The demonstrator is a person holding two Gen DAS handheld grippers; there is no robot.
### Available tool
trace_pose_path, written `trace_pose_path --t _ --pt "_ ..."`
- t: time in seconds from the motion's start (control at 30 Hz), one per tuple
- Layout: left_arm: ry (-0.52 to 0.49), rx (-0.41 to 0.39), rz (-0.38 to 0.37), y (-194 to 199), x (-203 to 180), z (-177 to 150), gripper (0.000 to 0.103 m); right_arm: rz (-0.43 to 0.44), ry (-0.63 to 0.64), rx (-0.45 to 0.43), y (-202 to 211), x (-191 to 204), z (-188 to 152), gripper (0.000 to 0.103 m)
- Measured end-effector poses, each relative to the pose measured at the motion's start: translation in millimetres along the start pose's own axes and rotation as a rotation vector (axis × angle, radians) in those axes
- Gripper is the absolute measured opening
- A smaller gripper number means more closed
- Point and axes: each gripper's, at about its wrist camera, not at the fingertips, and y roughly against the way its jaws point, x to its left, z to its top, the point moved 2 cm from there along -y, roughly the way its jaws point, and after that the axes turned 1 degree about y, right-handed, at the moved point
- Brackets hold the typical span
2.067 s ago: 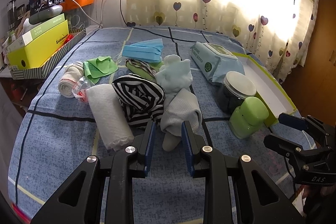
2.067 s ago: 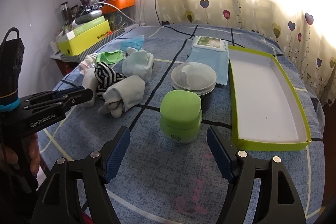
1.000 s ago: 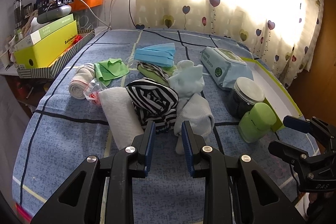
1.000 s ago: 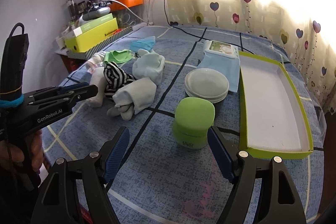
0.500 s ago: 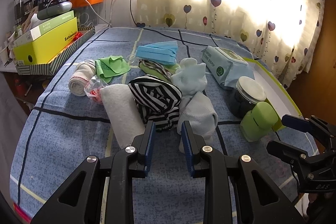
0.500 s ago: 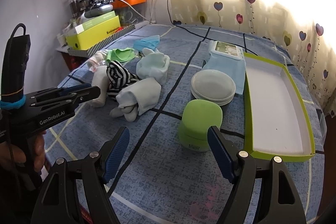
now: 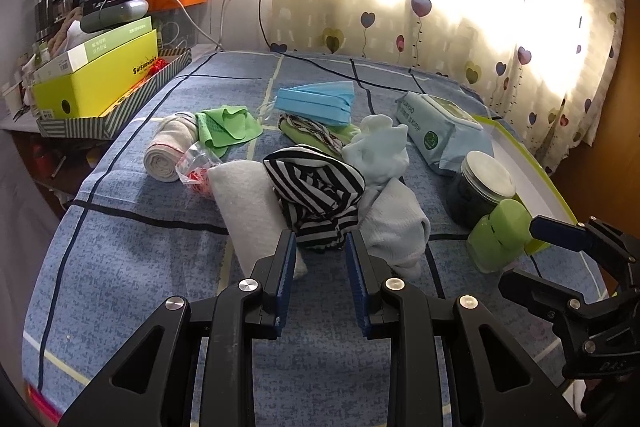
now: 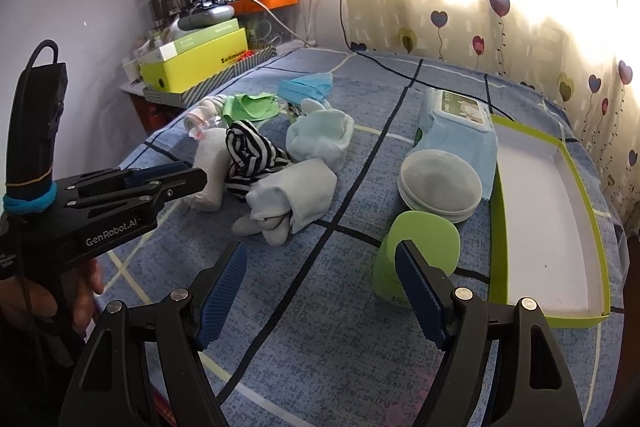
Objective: Organize soft objects
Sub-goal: 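Grasp the white rolled towel with the left tool while the right tool grasps the grey sock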
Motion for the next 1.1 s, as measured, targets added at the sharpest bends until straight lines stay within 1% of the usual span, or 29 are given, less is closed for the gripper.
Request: trace_pose_path --t 0.1,0.33,0.63,0.9,1.1 --pt "0.011 -0.003 0.012 0 5 1 0.027 0.009 0.01 0.002 -4 4 3 0.077" --pt "0.047 0.004 0.067 -7 23 2 0.027 0.026 0.025 0.011 -18 12 15 0.077" --pt "0.094 0.005 0.109 -12 47 6 0.027 0.048 0.039 0.035 -42 24 29 0.077" --pt "0.132 0.004 0.119 -18 66 13 0.027 0.049 0.024 0.068 -64 26 38 0.077" --pt "0.167 -0.006 0.082 -21 77 16 0.027 0.024 0.023 0.129 -85 25 37 0.077"
